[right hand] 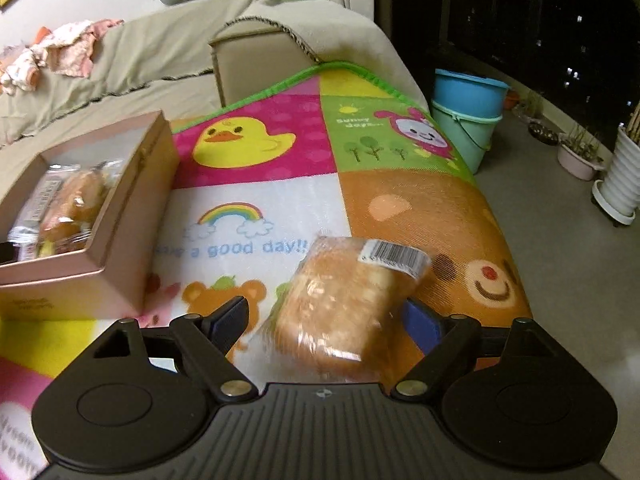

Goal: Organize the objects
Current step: 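Reach to the round bun in clear wrap and grasp it with the right gripper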

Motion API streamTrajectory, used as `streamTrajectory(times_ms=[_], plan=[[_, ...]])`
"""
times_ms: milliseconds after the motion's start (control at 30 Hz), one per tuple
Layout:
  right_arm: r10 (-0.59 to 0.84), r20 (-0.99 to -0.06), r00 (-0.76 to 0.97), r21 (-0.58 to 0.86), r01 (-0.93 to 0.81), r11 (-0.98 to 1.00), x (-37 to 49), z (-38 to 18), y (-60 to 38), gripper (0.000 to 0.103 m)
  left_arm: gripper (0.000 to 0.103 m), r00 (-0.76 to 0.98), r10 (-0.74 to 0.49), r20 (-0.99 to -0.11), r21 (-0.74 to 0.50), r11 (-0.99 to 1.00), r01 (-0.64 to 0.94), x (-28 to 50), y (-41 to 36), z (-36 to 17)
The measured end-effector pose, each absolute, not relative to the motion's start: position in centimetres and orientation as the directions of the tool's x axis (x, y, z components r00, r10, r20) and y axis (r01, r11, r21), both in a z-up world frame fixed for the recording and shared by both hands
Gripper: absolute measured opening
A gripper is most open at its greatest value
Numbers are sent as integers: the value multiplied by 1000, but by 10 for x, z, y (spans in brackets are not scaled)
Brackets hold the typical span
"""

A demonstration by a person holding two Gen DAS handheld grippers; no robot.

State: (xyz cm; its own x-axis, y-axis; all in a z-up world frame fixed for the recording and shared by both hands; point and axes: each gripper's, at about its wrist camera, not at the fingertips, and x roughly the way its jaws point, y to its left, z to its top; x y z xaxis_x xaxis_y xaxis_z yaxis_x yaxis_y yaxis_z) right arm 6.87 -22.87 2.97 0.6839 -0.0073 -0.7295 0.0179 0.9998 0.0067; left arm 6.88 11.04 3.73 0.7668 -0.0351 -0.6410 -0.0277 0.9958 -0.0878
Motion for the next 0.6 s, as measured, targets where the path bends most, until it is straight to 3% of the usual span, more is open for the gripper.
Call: streamTrajectory(times_ms=[133, 300, 600], plan=[[-12, -732, 681, -21, -4, 1000, 75, 26, -221, 84, 17, 768, -34, -640, -88, 996, -29, 67, 111, 36], [25, -729, 684, -22, -60, 998, 72, 33, -213, 60, 17, 767, -34, -640, -88, 996, -30, 67, 110, 35], [144, -771, 621, 33, -187, 982, 37, 43, -208, 57, 17, 768, -34, -640, -88, 996, -29, 67, 110, 35]])
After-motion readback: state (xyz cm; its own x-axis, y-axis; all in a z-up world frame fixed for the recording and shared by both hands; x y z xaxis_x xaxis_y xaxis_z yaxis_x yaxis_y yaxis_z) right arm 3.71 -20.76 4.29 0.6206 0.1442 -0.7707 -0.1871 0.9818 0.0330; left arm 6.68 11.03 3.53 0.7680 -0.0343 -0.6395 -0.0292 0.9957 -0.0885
